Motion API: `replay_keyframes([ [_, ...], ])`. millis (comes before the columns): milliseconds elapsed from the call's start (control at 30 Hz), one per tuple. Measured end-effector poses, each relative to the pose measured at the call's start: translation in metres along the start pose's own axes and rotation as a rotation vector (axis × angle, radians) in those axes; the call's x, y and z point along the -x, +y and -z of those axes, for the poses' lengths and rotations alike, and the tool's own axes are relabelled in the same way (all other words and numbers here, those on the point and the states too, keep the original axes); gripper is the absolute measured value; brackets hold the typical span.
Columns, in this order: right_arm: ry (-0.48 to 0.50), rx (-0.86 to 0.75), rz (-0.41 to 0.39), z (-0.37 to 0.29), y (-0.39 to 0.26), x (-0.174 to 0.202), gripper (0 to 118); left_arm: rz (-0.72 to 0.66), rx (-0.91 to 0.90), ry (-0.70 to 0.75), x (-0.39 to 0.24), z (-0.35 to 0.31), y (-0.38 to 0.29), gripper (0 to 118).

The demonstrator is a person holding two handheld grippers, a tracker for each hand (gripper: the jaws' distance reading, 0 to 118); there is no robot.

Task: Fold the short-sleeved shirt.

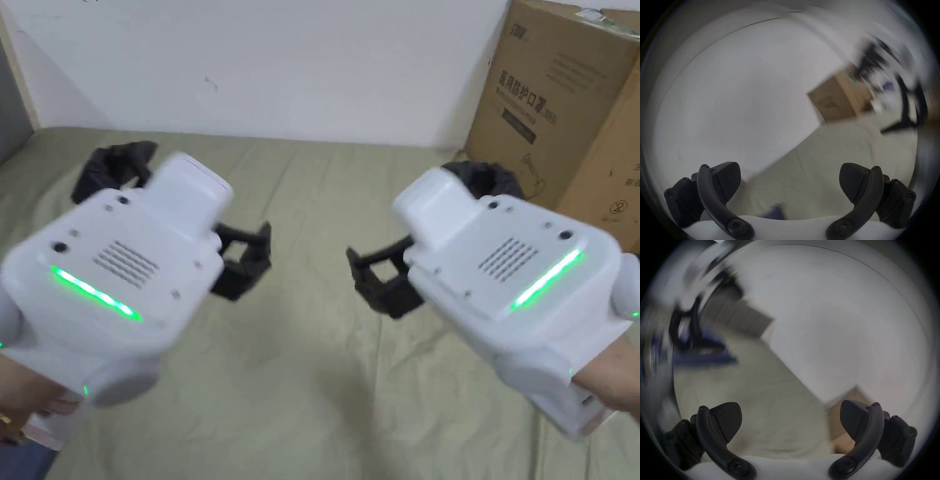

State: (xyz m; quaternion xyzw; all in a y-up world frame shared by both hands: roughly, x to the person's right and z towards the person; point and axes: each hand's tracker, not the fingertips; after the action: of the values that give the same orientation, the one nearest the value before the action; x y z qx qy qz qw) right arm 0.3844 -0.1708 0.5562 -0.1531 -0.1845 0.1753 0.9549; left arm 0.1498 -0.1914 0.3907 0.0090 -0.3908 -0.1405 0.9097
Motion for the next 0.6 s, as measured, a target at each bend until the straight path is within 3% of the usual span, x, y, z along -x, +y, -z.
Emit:
replay_keyframes([
  [33, -0.038, -0.019, 0.114, 0.001, -0.003, -0.005, 118, -0.155, 0.01, 0.037, 0.006, 0.002, 0.0, 118],
  [100, -0.153, -0.046, 0.261, 0.003, -0.012, -0.011, 118, -0.351, 0.014, 0.106, 0.015, 0.003, -0.01, 118],
  [200, -0.286, -0.057, 0.397, 0.001, -0.03, -0.004, 118, -0.401, -0.022, 0.222, 0.01, -0.004, -0.027, 118],
  [367, -0.319, -0.045, 0.406, -0.005, -0.056, 0.018, 118, -0.247, -0.012, 0.294, -0.006, -0.011, -0.043, 118],
  [600, -0.311, -0.011, 0.441, -0.001, -0.062, 0.017, 118, -0.23, 0.015, 0.254, -0.013, -0.008, -0.048, 118],
])
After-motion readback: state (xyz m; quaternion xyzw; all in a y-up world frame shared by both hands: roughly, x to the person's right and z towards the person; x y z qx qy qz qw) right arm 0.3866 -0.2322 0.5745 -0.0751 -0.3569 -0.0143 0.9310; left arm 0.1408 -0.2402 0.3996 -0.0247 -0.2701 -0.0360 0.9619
